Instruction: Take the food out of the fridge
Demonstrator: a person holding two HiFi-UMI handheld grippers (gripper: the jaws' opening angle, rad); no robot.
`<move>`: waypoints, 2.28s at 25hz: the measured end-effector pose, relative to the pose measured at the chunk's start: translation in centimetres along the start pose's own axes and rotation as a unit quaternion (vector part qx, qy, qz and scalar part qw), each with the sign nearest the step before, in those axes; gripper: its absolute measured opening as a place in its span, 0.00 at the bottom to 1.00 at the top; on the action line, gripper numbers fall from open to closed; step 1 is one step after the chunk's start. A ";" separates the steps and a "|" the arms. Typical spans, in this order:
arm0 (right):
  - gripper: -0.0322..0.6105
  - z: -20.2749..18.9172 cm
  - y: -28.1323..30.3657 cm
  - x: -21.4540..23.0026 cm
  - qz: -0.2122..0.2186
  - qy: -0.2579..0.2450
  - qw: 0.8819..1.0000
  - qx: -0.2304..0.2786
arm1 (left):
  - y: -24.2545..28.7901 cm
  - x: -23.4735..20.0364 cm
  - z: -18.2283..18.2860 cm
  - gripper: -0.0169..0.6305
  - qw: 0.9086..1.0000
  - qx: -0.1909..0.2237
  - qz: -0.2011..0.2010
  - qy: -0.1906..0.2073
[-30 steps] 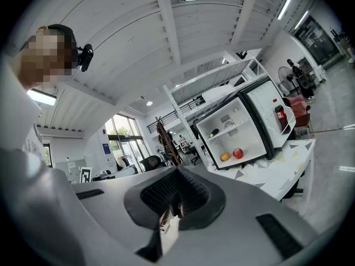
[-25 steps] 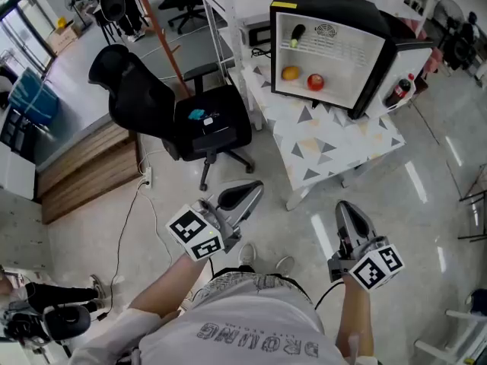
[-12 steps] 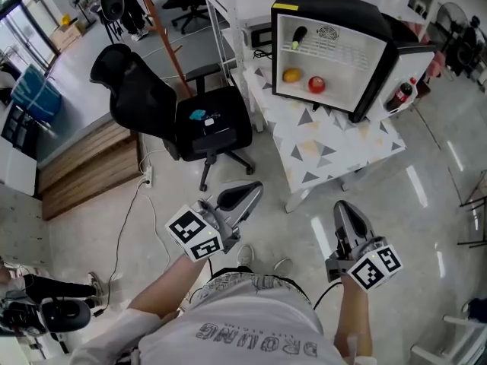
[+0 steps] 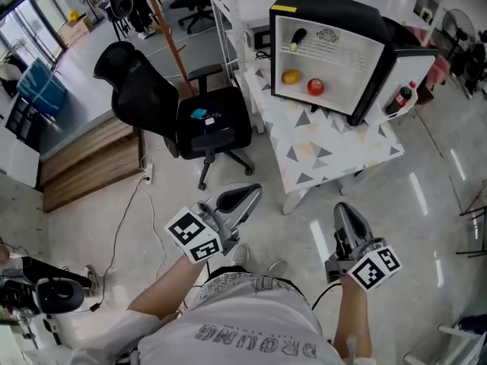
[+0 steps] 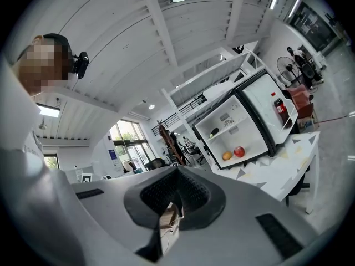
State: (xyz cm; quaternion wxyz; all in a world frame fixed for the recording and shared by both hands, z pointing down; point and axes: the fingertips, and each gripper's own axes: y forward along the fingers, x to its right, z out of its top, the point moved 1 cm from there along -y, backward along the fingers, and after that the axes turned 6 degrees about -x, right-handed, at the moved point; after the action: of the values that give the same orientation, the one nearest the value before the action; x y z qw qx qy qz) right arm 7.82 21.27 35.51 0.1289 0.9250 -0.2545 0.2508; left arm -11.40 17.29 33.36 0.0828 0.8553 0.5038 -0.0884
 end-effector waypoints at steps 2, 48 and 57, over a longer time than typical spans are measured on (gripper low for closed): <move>0.05 0.1 -0.7 0.5 0.001 0.000 1.000 0.000 | 0.4 0.7 -0.1 0.04 1.000 0.002 0.002 0.001; 0.05 2.3 3.5 6.8 0.022 0.008 0.999 -0.026 | 6.4 -3.9 -1.9 0.04 0.999 -0.002 0.030 -0.021; 0.05 3.5 7.7 8.9 0.006 0.015 1.000 -0.025 | 8.4 -8.4 -1.2 0.04 0.999 -0.007 0.026 -0.027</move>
State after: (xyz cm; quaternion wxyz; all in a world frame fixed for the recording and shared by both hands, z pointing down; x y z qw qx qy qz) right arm 11.70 9.93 38.16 0.1542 0.9163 -0.2638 0.2588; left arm -7.99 6.42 36.91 0.1044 0.8646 0.4799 -0.1061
